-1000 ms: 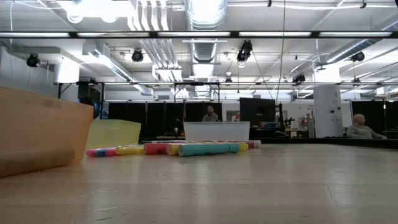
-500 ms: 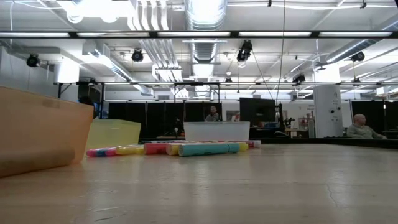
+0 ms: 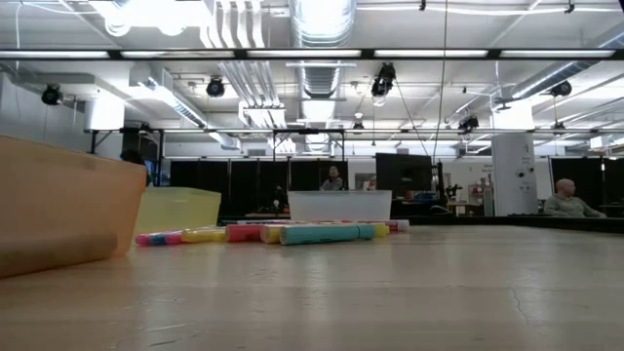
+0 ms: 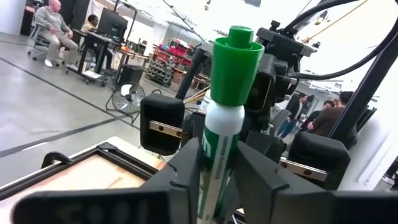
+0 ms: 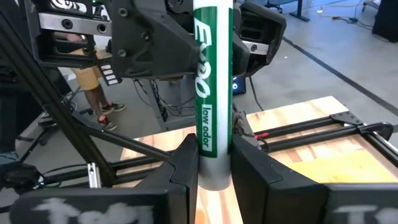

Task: Pick & Place Markers
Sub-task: Put the green marker into the transparent bin

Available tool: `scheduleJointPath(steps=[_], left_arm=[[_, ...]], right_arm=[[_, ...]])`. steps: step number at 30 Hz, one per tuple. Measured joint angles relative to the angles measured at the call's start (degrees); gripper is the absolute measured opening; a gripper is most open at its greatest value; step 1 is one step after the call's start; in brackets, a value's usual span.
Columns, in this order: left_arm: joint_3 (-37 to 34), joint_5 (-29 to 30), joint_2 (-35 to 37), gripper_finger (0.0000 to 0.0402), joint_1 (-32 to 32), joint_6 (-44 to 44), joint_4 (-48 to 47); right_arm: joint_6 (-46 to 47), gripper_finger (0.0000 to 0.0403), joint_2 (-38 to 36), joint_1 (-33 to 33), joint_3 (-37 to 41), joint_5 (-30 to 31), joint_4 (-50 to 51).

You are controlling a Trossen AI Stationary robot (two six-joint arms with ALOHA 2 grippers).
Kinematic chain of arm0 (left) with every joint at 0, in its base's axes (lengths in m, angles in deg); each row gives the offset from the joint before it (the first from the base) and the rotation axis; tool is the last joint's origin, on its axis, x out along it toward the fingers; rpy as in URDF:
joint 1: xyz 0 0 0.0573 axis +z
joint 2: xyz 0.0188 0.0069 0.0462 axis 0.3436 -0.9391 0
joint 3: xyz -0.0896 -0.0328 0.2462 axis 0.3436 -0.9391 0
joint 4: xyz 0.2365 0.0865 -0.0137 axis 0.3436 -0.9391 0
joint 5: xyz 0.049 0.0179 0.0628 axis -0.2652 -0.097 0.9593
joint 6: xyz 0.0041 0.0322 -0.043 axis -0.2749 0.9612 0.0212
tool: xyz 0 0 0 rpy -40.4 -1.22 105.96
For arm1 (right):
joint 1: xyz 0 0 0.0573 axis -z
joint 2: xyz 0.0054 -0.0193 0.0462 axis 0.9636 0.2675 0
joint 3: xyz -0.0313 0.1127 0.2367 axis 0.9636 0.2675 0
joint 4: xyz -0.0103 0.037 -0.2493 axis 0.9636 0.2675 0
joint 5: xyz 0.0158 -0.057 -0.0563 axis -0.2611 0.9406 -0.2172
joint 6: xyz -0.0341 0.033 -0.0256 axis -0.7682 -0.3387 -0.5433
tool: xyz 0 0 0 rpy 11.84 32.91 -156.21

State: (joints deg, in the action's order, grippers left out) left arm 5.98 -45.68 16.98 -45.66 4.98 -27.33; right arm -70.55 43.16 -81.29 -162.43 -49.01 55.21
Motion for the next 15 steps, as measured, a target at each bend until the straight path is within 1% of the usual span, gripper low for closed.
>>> scheduleJointPath(steps=[3, 7, 10, 15], left_arm=[[0.0, 0.0, 0.0, 0.0051, 0.0, -0.1, -0.1], [0.0, 0.0, 0.1, 0.0047, 0.0, -1.4, -0.1], [0.0, -0.1, 0.2, 0.0054, 0.0, -2.9, -0.1], [0.0, -2.6, 0.7, 0.0057, 0.0, -7.9, -0.4]], right_arm=[[0.2, 0.0068, 0.0, -0.1, 0.0, -0.9, 0.0], [0.3, 0.0074, 0.0, -0.1, 0.0, -1.4, 0.0], [1.3, 0.0091, -0.1, -0.1, 0.0, -1.7, -0.1], [3.5, 0.0135, -0.1, -0.1, 0.0, -3.2, 0.6]])
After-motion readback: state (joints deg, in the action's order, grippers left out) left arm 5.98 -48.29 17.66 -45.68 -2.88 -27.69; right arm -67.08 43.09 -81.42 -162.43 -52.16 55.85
